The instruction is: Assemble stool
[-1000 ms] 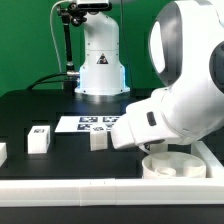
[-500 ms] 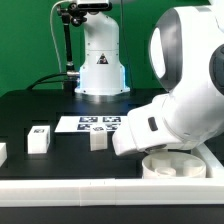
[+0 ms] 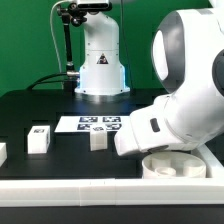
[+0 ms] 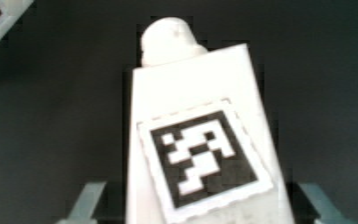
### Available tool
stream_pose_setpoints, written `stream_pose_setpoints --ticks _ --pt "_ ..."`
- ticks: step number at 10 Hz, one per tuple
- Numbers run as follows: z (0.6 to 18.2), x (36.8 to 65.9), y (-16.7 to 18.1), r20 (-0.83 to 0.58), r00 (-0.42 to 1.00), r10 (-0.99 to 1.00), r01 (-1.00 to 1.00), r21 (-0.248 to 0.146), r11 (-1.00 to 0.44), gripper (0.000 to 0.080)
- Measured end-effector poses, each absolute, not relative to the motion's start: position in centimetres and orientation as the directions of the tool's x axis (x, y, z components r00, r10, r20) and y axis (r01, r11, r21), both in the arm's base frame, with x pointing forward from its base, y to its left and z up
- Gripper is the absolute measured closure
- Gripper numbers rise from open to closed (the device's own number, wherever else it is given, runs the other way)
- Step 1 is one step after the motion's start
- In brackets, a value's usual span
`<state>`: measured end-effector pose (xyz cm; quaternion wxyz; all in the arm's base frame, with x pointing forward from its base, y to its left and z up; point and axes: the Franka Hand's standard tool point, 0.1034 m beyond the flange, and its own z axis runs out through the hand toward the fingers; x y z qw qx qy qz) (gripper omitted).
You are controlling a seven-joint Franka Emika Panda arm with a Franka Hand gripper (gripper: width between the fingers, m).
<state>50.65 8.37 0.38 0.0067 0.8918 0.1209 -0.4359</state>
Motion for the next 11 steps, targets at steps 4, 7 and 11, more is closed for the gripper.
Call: stream_pose_setpoints --ticks 4,7,11 --pt "2.3 50.9 8.2 -0.789 0.581 0.201 0.147 -0.141 -0.979 0.0476" --pt "6.2 51.8 7.6 -0.782 0.59 0.2 0.106 -0.171 -0.98 0.0475" --pt "6.2 52.8 7.6 -0.748 0.633 0.199 0.11 -0.167 -0.98 0.0475"
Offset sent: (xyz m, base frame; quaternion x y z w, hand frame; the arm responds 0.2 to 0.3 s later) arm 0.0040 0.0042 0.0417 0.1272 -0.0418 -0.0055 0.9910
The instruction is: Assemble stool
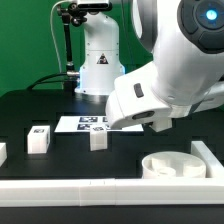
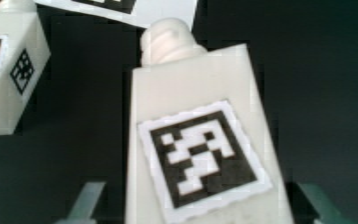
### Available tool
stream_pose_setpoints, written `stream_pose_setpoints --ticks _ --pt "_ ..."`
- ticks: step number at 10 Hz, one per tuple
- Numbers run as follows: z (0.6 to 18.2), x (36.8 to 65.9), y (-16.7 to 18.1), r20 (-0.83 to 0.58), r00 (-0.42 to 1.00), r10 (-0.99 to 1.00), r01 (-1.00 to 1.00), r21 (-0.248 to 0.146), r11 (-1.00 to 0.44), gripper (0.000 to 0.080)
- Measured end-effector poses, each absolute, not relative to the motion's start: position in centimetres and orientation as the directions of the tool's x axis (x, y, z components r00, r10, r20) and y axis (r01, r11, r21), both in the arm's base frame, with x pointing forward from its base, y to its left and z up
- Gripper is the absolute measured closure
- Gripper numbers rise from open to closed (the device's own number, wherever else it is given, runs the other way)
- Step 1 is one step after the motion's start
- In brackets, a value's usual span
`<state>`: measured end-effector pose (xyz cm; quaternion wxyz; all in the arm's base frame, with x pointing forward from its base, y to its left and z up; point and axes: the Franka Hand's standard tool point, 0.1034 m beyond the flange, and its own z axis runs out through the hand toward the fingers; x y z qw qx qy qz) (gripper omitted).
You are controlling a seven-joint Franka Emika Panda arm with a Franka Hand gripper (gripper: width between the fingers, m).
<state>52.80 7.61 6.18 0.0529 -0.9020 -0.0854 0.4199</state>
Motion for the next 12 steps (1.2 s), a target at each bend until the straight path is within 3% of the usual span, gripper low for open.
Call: stream_pose_setpoints --ticks 2,6,10,12 --pt "5.9 54.8 7.2 -0.652 0.733 0.193 0.118 -0.158 -0.98 0.0475" --pt "10.5 57.1 6.3 -0.479 0.862 0.166 0.114 -0.137 -0.984 0.0475" --pt "10.0 58.3 6.0 -0.179 0.975 0.132 0.115 -0.098 -0.988 0.0475" --pt "11.4 59.7 5.9 -0.075 0.992 0.106 0.098 -0.103 -0.99 0.0475"
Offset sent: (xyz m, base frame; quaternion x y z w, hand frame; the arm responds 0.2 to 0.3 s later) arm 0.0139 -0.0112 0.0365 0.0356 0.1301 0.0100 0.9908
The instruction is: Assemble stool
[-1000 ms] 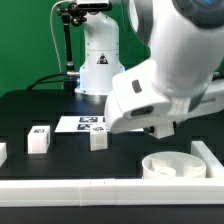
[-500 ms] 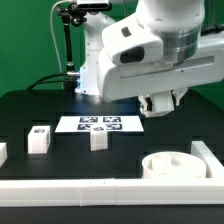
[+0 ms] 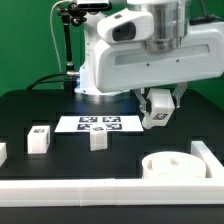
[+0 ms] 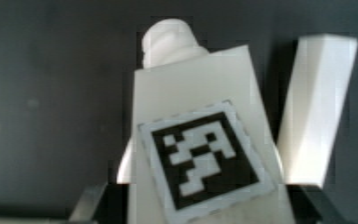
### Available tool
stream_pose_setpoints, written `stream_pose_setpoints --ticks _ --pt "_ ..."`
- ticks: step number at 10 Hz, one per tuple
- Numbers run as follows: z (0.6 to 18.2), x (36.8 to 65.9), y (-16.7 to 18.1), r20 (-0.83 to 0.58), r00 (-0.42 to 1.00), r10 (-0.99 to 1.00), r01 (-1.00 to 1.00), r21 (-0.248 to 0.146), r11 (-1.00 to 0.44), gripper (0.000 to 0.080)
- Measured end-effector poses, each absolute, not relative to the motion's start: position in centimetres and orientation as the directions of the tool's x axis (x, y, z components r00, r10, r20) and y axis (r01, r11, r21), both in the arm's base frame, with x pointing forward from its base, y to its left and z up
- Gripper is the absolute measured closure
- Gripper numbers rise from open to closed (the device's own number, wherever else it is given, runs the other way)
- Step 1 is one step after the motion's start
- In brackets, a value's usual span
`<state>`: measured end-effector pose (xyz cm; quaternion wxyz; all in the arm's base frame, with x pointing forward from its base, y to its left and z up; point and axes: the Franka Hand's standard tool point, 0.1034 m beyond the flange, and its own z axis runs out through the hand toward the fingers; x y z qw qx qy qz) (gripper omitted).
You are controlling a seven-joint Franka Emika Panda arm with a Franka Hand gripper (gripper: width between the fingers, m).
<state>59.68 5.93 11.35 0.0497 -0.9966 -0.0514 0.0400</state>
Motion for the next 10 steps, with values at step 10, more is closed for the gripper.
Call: stream_pose_setpoints --ticks 10 --pt "11.9 64.2 5.4 0.285 0.959 -0.002 0.035 -0.126 -0.991 0.0475"
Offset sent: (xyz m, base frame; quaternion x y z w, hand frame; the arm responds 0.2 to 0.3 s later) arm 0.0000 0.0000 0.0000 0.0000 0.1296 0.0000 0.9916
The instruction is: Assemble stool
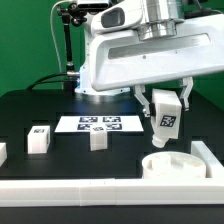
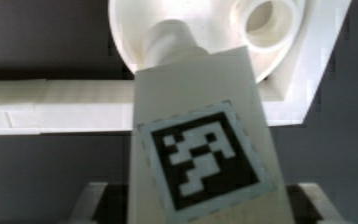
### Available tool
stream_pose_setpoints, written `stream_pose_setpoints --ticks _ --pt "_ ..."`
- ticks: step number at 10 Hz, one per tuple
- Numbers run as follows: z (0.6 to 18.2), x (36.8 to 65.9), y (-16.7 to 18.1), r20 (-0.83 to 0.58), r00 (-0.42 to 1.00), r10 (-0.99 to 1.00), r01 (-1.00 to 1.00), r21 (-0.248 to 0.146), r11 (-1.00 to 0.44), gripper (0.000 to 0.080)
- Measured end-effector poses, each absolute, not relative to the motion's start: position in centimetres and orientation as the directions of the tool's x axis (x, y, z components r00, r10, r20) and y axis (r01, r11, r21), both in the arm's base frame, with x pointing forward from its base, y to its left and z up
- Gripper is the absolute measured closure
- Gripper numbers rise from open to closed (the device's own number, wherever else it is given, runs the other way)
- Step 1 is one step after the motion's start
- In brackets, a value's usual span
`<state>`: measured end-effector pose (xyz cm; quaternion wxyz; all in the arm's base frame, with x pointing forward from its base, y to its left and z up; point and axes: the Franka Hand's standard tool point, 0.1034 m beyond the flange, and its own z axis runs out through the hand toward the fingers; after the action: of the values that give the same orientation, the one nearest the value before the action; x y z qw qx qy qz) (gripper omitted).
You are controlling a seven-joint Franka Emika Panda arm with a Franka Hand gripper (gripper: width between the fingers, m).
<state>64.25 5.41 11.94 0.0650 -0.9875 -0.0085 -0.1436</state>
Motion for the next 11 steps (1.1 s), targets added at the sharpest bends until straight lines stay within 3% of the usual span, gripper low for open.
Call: stream_pose_setpoints --ticks 5,9,11 --pt "12.0 65.0 4.6 0.375 0.927 -0.007 0.036 -0.109 -0.993 0.0475" --pt "11.6 66.8 5.0 0.378 0.924 -0.057 0.006 -0.165 -0.986 0.0475" --pt "11.5 66.9 5.4 0.382 0.922 -0.064 0.001 -0.167 -0.986 0.0475"
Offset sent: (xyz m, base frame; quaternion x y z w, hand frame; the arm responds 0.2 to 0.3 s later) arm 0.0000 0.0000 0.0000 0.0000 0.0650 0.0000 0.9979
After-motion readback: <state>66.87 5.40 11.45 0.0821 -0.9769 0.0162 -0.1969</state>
